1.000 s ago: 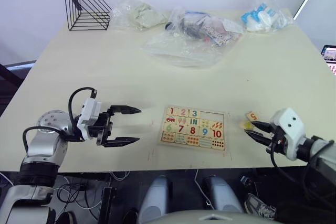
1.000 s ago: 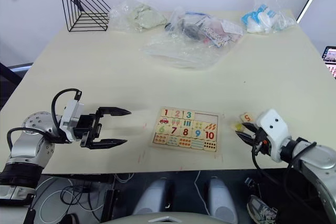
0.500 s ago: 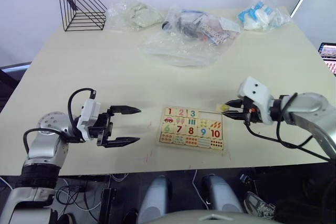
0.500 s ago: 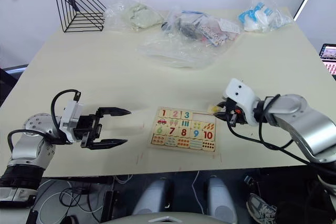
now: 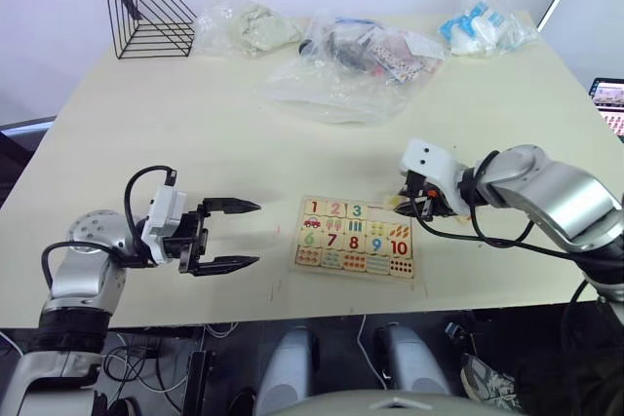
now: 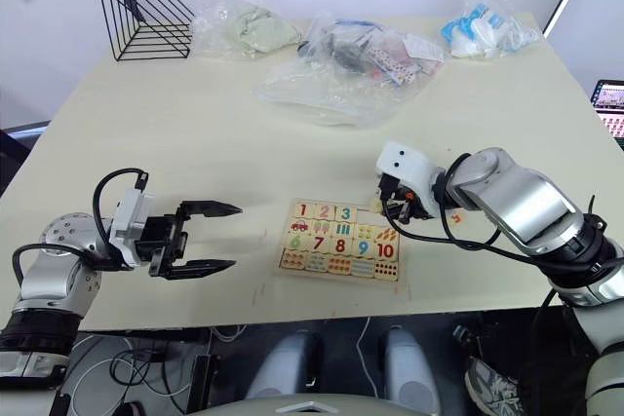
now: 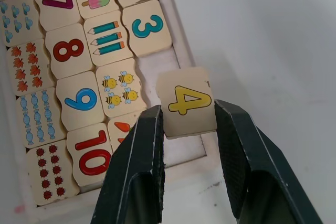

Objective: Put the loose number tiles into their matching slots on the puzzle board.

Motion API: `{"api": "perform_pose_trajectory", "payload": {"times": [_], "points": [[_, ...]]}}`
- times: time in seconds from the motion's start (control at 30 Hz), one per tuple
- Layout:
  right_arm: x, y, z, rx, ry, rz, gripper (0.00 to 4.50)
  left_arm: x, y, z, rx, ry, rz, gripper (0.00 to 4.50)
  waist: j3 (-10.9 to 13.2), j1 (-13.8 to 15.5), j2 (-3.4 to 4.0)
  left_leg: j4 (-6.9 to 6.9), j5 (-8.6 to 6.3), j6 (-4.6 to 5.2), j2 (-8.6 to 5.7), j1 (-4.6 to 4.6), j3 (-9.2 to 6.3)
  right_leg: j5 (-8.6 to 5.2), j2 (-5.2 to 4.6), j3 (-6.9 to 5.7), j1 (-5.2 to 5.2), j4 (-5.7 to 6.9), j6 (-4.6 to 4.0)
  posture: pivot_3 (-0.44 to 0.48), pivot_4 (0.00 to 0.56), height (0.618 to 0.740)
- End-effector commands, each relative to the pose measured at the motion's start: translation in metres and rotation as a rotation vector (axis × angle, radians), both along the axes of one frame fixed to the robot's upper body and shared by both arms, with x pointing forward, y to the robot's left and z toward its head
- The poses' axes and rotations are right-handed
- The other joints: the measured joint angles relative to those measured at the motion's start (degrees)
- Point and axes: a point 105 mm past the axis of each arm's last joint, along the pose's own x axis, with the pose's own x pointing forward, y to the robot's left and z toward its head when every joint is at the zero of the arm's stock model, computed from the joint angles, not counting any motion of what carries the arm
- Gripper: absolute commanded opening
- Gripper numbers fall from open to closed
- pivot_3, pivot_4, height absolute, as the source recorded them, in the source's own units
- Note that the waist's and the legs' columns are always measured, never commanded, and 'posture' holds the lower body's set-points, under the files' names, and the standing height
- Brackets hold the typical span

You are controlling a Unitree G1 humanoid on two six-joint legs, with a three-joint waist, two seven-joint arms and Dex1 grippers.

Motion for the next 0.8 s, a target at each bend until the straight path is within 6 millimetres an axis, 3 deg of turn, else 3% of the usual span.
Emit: {"api": "perform_pose_trajectory", "payload": {"times": [0.03,0.8], "points": [[-0.002,0.006,0.005,-0.011,-0.011,0.03,0.86,-0.002,0.003,0.008,0.003,-0.042,-0.016,4.5,0.0,0.0,0.0,0.0,0.0,0.0,0.0,0.0,0.0,0.0,0.0,0.0,0.0,0.0,0.0,0.0,0.15,0.74],[0.006,0.027,-0.008,-0.067,-0.012,0.068,0.86,-0.001,0.003,0.004,-0.001,-0.046,0.003,4.5,0.0,-0.1,0.01,0.0,0.0,0.0,-0.02,0.0,-0.02,0.0,0.0,0.0,-0.01,0.0,0.0,0.0,0.15,0.74]]}}
